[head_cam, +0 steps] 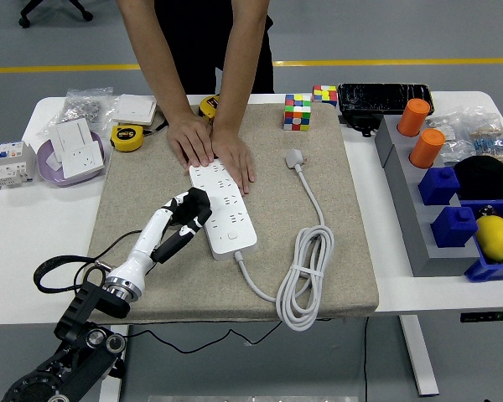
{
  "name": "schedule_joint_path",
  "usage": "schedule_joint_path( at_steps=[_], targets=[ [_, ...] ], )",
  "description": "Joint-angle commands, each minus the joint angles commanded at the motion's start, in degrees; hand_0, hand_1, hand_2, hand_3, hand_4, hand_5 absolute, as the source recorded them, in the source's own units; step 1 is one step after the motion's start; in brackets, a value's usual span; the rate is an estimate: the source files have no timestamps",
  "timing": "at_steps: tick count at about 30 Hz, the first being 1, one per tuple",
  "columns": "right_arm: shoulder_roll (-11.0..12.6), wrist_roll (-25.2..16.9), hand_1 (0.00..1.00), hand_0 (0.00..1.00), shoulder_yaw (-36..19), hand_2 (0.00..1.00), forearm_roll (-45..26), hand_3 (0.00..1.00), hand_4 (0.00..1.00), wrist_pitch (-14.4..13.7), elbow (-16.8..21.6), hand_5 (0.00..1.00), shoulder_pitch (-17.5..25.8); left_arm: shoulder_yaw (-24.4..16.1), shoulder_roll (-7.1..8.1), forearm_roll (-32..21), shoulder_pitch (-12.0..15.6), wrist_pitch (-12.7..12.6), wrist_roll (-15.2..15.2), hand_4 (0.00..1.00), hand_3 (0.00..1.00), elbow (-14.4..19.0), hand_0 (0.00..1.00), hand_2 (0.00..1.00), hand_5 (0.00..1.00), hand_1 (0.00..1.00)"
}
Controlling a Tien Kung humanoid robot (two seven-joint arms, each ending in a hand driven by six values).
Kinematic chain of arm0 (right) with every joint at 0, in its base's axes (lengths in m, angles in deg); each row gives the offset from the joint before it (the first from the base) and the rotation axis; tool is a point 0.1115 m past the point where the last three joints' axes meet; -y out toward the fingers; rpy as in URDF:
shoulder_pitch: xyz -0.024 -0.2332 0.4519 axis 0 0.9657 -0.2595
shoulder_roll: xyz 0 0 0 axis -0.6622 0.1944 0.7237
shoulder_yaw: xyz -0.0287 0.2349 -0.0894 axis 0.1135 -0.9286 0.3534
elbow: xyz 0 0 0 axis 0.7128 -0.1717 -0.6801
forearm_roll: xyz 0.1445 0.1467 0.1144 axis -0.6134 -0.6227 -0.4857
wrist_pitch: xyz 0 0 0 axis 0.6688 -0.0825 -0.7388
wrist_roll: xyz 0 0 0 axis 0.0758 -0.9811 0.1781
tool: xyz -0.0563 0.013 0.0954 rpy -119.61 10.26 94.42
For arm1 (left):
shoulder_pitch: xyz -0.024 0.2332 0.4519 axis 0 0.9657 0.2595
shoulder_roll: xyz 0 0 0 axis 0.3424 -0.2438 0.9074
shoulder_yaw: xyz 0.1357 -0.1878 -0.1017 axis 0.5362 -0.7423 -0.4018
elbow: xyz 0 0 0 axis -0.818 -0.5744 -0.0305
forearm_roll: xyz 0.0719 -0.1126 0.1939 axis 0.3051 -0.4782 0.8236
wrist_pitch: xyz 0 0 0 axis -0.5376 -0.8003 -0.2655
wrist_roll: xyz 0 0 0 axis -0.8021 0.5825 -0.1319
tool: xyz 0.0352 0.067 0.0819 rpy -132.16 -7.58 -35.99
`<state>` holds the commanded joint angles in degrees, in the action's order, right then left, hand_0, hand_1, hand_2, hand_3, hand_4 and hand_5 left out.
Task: Pick up the plug,place it near the board,insert it into the board,press the button
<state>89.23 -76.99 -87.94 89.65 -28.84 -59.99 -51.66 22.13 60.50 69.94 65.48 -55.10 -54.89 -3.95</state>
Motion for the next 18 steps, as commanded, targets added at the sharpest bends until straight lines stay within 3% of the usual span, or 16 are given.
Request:
schedule_joint_path(
  at_steps=[18],
  targets=[
    [0.27,-0.33,0.922,0.998,-0.46,0.845,-0.16,0.845,0.998,-0.08,0.0,0.998,-0.17,2.69,0.89,9.36,-5.62,2.35,-3.63,0.998,0.917,-0.63,0.984,0.952,0.998,0.998]
  ],
)
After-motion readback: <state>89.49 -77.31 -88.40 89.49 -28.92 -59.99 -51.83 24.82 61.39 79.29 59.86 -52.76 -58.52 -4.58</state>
